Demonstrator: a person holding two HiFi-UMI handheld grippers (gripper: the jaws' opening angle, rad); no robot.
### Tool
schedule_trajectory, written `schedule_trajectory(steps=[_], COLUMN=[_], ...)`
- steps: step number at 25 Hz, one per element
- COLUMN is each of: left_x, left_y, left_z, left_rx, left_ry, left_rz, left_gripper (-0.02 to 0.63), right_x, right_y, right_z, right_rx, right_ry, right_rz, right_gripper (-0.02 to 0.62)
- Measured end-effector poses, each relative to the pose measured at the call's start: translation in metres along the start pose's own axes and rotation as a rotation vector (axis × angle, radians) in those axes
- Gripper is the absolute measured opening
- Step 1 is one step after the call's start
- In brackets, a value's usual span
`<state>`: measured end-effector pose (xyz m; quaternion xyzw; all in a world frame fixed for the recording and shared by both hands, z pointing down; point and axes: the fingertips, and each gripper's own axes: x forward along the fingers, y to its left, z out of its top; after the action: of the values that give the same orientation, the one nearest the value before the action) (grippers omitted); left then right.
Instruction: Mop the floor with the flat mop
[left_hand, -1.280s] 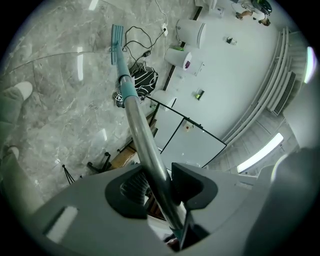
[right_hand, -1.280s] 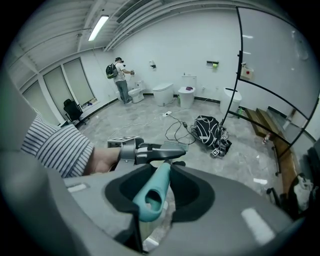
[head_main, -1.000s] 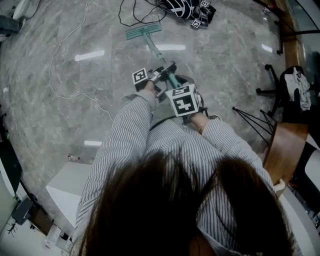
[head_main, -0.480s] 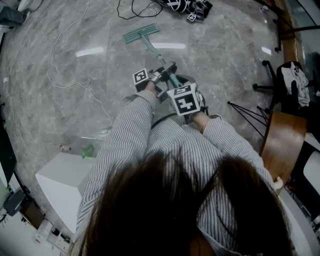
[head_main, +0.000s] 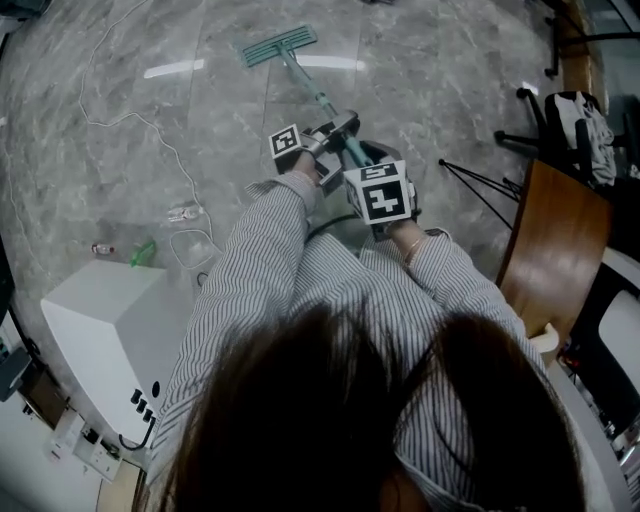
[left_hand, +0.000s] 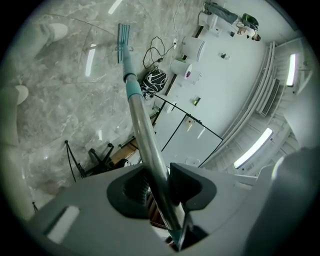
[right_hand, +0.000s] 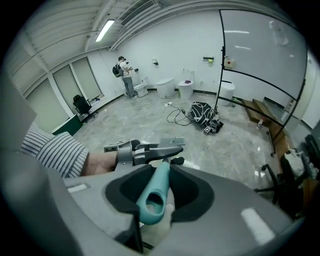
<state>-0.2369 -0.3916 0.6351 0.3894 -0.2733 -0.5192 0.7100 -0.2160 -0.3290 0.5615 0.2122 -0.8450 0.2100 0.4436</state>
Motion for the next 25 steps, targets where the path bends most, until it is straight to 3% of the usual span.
schedule_trajectory(steps=[6,19,25], left_x=[-0.054,-0.205,-0.274], left_y=[0.029,0.114,0.146], left_z=[-0.055,-0.183,-0.249], left_rx=[-0.027,-0.013,-0.021], left_ry=[-0.015,0.063,0.066], left_rz=[-0.010,0.045,0.057], left_gripper=[0.126,0.127,0.127], right_x=[-0.039,-0.118,-0.162], right_y=[0.040,0.145,0.194], right_z=[-0.063,-0.231,-0.306], right_rx=[0.022,0.102,0.080], right_ry=[-0.005,-0.035,-0.006], right_rz=[0.005,-0.047,-0.048], right_gripper=[0.118,0.118,0.118])
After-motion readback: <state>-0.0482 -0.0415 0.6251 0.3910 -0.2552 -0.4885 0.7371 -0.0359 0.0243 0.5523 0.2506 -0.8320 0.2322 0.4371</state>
